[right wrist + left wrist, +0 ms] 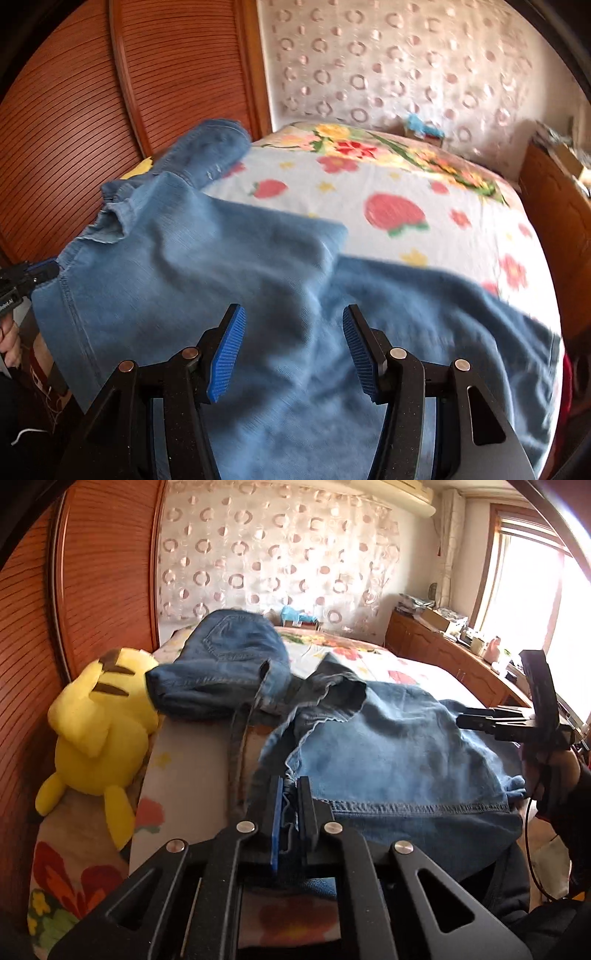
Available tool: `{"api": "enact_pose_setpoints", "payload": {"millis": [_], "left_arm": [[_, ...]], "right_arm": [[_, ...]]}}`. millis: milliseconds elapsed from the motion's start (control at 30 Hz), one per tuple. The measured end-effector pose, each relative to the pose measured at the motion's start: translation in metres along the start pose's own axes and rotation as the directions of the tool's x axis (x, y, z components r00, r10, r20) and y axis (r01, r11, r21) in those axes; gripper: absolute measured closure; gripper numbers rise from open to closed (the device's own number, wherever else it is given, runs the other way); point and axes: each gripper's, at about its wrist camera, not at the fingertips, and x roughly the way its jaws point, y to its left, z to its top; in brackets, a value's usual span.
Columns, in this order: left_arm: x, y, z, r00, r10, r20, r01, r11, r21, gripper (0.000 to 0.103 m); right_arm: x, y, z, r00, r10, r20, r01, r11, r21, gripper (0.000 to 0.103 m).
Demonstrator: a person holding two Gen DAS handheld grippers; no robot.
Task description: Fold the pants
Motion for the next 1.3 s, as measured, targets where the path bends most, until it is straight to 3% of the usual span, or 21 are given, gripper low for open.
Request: {"api": "enact_pose_setpoints", "payload": {"millis": [167, 233, 300, 700, 967, 1067, 1133, 1300], "left_arm": [[0.003, -0.005, 0.001, 1.0, 0.005, -0.021, -0.004, 1.0, 0.01, 0.088], [0.004, -0.01, 0.005, 1.0, 0.002, -0.016, -0.002, 1.0, 0.012, 0.067], [0.002, -0.015, 0.011, 1.0, -0.011, 0.004, 0.011, 1.0, 0.02, 0.057], [0.034, -0.072, 0.059, 1.0, -0.014, 0.012, 0.012, 0.986, 0.164, 0.056], [0.086, -0.081, 0.065, 0.992, 0.094, -0.083, -0.072, 0.968, 0.239, 0.056], [0.097, -0.079, 0.062, 0.985, 0.117, -0.124, -0.082, 0.964, 0.253, 0.063], [0.097, -0.076, 0.062, 0.986, 0.119, -0.121, -0.084, 0.962, 0.258, 0.092], [0.086, -0.055, 0.077, 0.989, 0.131, -0.073, -0.111, 0.967, 0.227, 0.1]], "right_arm": [[0.004, -0.007, -0.015, 1.0, -0.016, -0.011, 0.016, 1.0, 0.021, 0.046], [0.007, -0.011, -0.018, 1.0, -0.013, -0.016, 0.014, 0.999, 0.035, 0.046], [0.012, -0.014, -0.017, 1.0, -0.018, -0.021, 0.019, 0.999, 0.038, 0.046], [0.027, -0.01, -0.027, 0.999, -0.035, -0.003, 0.035, 0.999, 0.036, 0.046], [0.029, -0.011, -0.028, 1.0, -0.03, 0.004, 0.03, 0.999, 0.044, 0.046], [0.027, -0.011, -0.029, 1.0, -0.027, 0.006, 0.026, 0.999, 0.047, 0.046], [0.027, -0.011, -0.029, 1.0, -0.027, 0.007, 0.027, 0.999, 0.047, 0.046], [0.027, -0.012, -0.03, 1.0, -0.025, 0.008, 0.024, 0.998, 0.05, 0.046]]}}
